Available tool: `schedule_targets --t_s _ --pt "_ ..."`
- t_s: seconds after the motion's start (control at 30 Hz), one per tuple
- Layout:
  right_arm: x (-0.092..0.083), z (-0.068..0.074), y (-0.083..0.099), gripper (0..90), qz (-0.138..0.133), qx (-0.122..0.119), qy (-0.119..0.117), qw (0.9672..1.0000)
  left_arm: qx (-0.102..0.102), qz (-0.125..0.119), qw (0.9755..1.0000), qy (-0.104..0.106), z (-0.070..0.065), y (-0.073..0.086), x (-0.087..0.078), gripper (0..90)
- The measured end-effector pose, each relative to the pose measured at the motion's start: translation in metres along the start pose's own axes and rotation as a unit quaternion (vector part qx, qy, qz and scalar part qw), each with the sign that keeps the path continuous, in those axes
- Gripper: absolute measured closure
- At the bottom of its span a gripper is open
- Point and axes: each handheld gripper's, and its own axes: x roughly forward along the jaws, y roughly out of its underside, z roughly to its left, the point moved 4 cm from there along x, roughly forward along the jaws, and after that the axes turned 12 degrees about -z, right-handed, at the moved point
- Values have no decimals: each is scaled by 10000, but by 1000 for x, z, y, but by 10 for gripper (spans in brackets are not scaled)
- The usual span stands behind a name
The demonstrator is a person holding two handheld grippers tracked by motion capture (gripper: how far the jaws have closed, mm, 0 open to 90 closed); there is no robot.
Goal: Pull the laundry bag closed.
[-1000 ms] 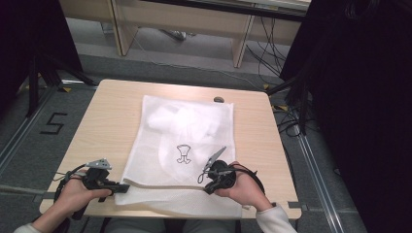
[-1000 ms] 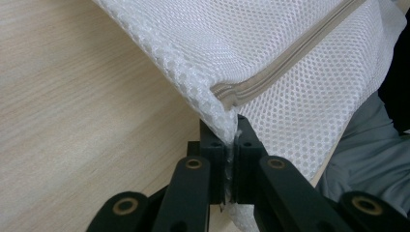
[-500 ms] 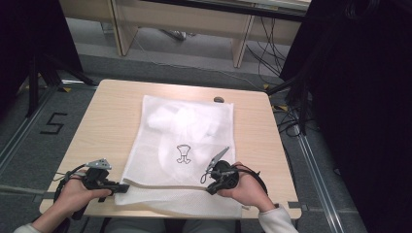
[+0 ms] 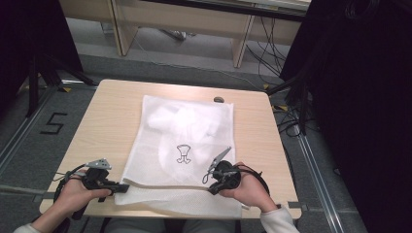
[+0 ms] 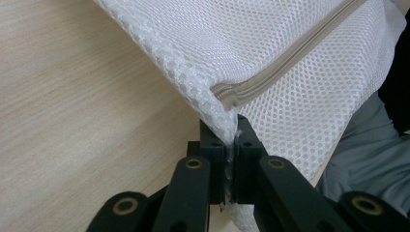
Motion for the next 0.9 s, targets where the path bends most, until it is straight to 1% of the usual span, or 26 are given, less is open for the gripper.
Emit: schedule_targets --t_s 0.03,0.1,0.13,0.17,0.2,0.23,0.27,0.3,0.4,0.47,0.53,0.57,0.6,0.67,0.7,0.77,0.8,0.87,0.9 --pt "-1 1 0 823 -31 89 -46 9999 9 11 10000 18 1 0 0 855" --pt "-2 0 1 823 -11 61 -55 10000 11 3 10000 1 0 0 0 855" --pt "-2 0 1 823 2 96 35 9999 13 -6 10000 -24 0 0 0 855" --pt "-3 0 2 823 -14 85 -22 10000 -6 -2 10000 6 0 0 0 855" --pt "-2 0 2 823 -20 94 -28 10000 -7 -7 10000 1 0 0 0 855" --pt "-3 -2 4 823 37 23 26 10000 -6 -5 10000 1 0 0 0 855" --pt "-3 -2 4 823 37 23 26 10000 -11 -8 10000 12 0 0 0 855" --pt "-3 -1 4 823 13 100 -39 9999 -2 -3 10000 -2 0 0 0 855" --pt "-5 -1 5 823 -1 114 -11 9999 -6 -7 10000 2 0 0 0 855" --pt "-5 -2 5 823 11 96 -38 9999 9 12 10000 9 0 0 0 855" --pt "-6 -3 7 823 54 51 30 10000 3 -1 10000 21 0 0 0 855" --pt "-6 -3 7 823 54 51 30 10000 13 18 10000 2 1 0 0 855" --pt "-6 -2 7 823 35 141 20 9999 7 8 10000 11 0 0 0 855" --pt "-8 -3 7 823 28 103 -22 9999 -8 -24 10000 -3 0 0 0 855" --pt "-8 -3 8 823 37 119 19 9999 -14 3 10000 15 0 0 0 855" --pt "-9 -3 8 823 35 113 -18 9999 -11 -60 10000 -45 0 0 1 855" --pt "-9 -3 9 823 34 114 -29 9999 -8 -1 10000 13 0 0 0 855" --pt "-9 -4 10 823 81 106 8 9999 -12 -1 10000 -1 0 0 0 855" --pt "-10 -4 10 823 76 167 44 9998 -15 -2 10000 1 0 0 0 855"
